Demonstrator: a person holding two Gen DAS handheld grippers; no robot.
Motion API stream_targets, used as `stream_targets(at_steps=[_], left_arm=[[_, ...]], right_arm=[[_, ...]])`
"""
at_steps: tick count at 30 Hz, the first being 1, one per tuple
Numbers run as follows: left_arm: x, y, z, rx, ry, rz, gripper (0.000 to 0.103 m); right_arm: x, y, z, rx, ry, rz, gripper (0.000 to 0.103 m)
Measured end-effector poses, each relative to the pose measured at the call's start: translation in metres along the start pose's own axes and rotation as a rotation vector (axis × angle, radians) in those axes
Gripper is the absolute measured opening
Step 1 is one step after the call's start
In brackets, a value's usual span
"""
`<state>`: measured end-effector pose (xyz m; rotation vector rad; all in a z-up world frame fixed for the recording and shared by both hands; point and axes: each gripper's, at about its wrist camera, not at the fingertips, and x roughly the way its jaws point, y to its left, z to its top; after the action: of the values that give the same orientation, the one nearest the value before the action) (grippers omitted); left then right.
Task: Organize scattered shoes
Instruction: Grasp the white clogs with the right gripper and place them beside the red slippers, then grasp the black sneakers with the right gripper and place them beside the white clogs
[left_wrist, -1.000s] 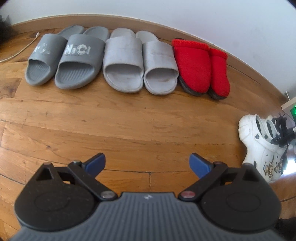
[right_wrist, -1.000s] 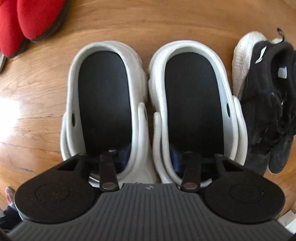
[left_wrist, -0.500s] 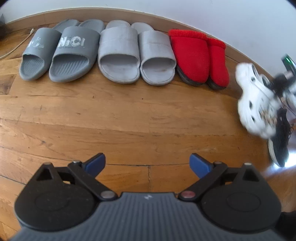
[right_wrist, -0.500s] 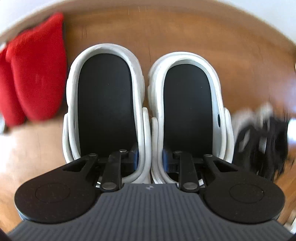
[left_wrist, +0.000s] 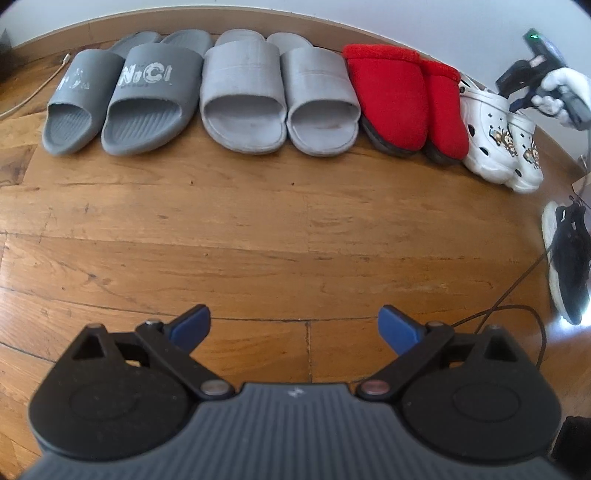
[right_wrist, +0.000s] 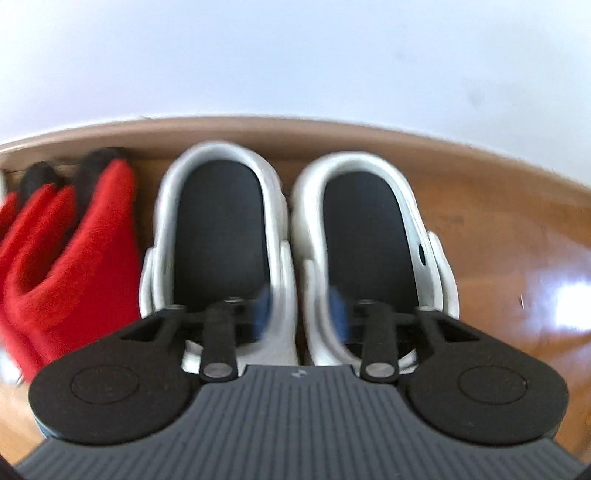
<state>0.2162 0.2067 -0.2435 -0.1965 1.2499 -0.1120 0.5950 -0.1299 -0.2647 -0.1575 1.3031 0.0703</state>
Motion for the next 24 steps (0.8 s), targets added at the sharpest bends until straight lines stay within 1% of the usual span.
stream_targets(at_steps=[1,2,3,4,5,7,8,10,11,12,14,16,19,20,21,24], left_arm=[[0.000,-0.001,0.000,0.004,0.002,-0.002,0.098],[0.001,-0.003,-0.001,0.007,0.005,-0.005,0.098],[0.001,-0.004,-0.001,0.011,0.007,-0.006,0.098],[0.001,-0.005,-0.002,0.015,0.009,-0.004,0.098],[0.001,-0.006,-0.002,0.019,0.011,-0.003,0.098],[0.002,-0.008,-0.003,0.027,0.015,0.001,0.098],[0.002,-0.008,-0.004,0.031,0.017,0.003,0.098],[0.002,-0.010,-0.005,0.040,0.022,0.006,0.098],[0.002,-0.011,-0.006,0.044,0.024,0.008,0.098],[0.002,-0.012,-0.006,0.048,0.026,0.010,0.098],[0.003,-0.015,-0.007,0.056,0.032,0.016,0.098],[0.002,-0.020,-0.009,0.075,0.030,0.020,0.098],[-0.001,-0.026,-0.009,0.107,0.021,0.029,0.098],[0.000,-0.027,-0.010,0.111,0.020,0.036,0.098],[0.001,-0.027,-0.010,0.109,0.024,0.043,0.098],[0.004,-0.027,-0.010,0.106,0.036,0.065,0.098]], right_arm=[[-0.011,-0.005,-0.004,-0.015,-0.021,0.020,0.064],[-0.030,-0.019,-0.015,-0.028,-0.045,0.059,0.069],[-0.042,-0.028,-0.024,-0.043,-0.059,0.063,0.079],[-0.053,-0.037,-0.033,-0.058,-0.073,0.065,0.087],[-0.070,-0.058,-0.053,-0.085,-0.089,0.050,0.089],[-0.085,-0.094,-0.086,-0.101,-0.078,0.038,0.089],[-0.084,-0.105,-0.107,-0.102,-0.067,0.019,0.089],[-0.080,-0.139,-0.132,-0.098,-0.035,-0.015,0.089],[-0.078,-0.163,-0.156,-0.080,-0.022,-0.046,0.089],[-0.080,-0.165,-0.163,-0.074,-0.020,-0.051,0.088],[-0.071,-0.204,-0.203,-0.019,-0.030,-0.084,0.088],[-0.062,-0.229,-0.231,0.024,-0.028,-0.113,0.088],[-0.030,-0.238,-0.233,0.042,-0.013,-0.126,0.088],[-0.022,-0.227,-0.231,0.043,-0.012,-0.127,0.088],[-0.001,-0.227,-0.231,0.056,-0.009,-0.139,0.088],[0.009,-0.229,-0.226,0.079,-0.037,-0.128,0.088]])
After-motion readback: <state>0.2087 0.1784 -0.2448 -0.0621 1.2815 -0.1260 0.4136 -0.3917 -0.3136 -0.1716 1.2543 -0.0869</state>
